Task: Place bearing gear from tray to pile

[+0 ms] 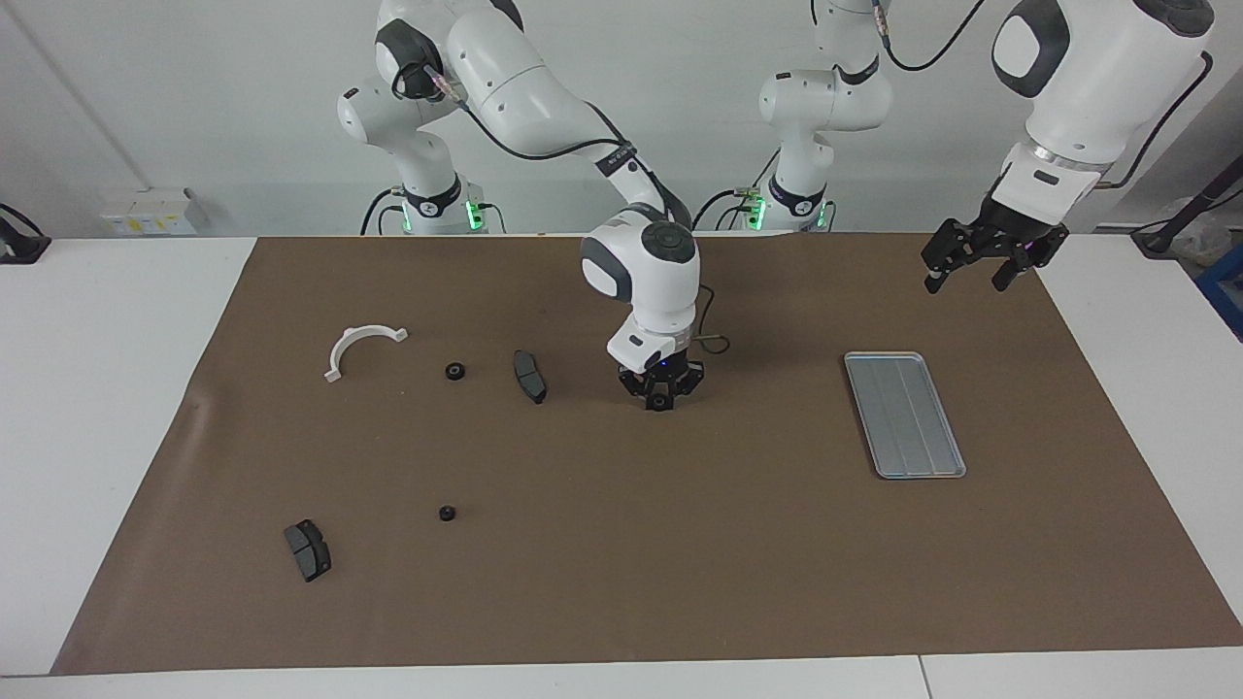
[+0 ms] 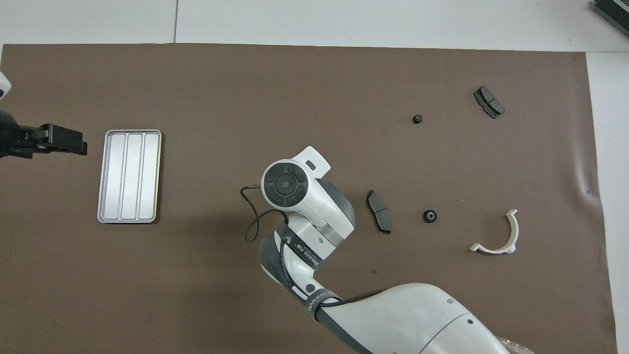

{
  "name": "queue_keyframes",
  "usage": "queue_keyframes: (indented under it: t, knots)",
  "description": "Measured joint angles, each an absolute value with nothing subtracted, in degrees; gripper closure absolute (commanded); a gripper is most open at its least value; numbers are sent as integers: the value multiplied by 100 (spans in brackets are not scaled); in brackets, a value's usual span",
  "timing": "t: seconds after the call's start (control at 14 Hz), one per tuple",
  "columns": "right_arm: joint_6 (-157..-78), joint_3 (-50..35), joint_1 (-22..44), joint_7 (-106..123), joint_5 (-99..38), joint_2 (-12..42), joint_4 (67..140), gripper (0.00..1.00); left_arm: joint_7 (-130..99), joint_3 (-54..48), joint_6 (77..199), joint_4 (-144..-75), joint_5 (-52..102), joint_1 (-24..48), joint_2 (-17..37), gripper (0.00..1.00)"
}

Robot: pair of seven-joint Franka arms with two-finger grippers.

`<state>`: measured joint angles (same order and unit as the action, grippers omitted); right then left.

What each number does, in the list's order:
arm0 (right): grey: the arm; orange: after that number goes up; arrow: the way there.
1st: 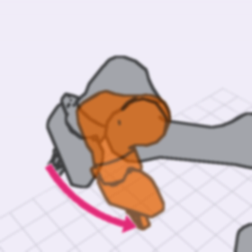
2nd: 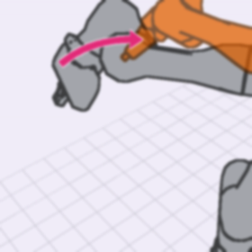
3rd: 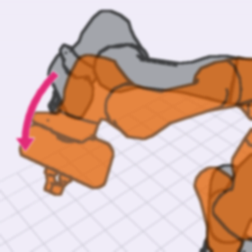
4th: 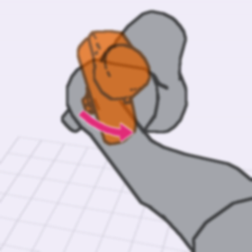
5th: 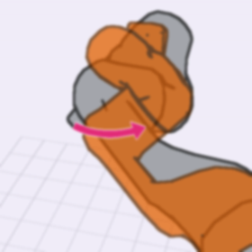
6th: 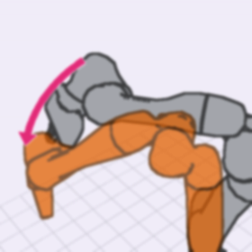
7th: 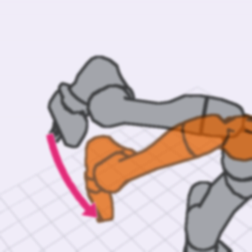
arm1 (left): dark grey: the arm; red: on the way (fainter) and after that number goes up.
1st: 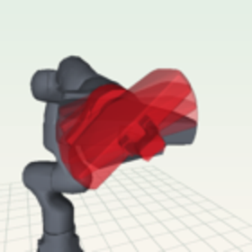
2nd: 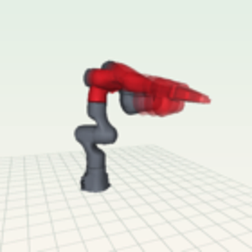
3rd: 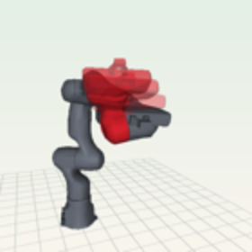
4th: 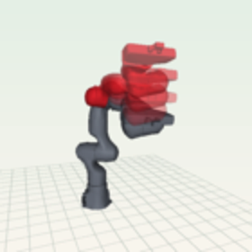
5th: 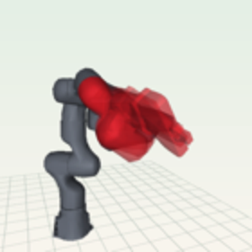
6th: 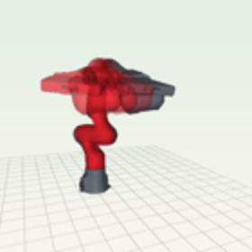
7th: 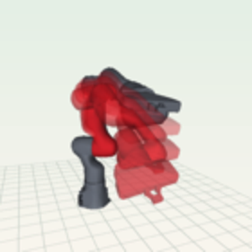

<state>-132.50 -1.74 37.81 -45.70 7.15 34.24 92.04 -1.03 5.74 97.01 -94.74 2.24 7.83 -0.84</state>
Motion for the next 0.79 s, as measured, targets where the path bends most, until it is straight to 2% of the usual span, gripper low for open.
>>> queue_keyframes:
  t: [0.21,0.43,0.79]
  knots:
    - [-13351,-99,3628,-4570,850,3364,9142,89,-99,520,9700,-9503,63,836,-84,0]
    - [-13308,-86,3102,-4095,863,2926,9311,89,-104,502,9699,-9546,30,921,-86,0]
    - [-13284,-89,1928,-2365,862,1666,10787,89,-106,526,9699,-9548,25,925,-105,0]
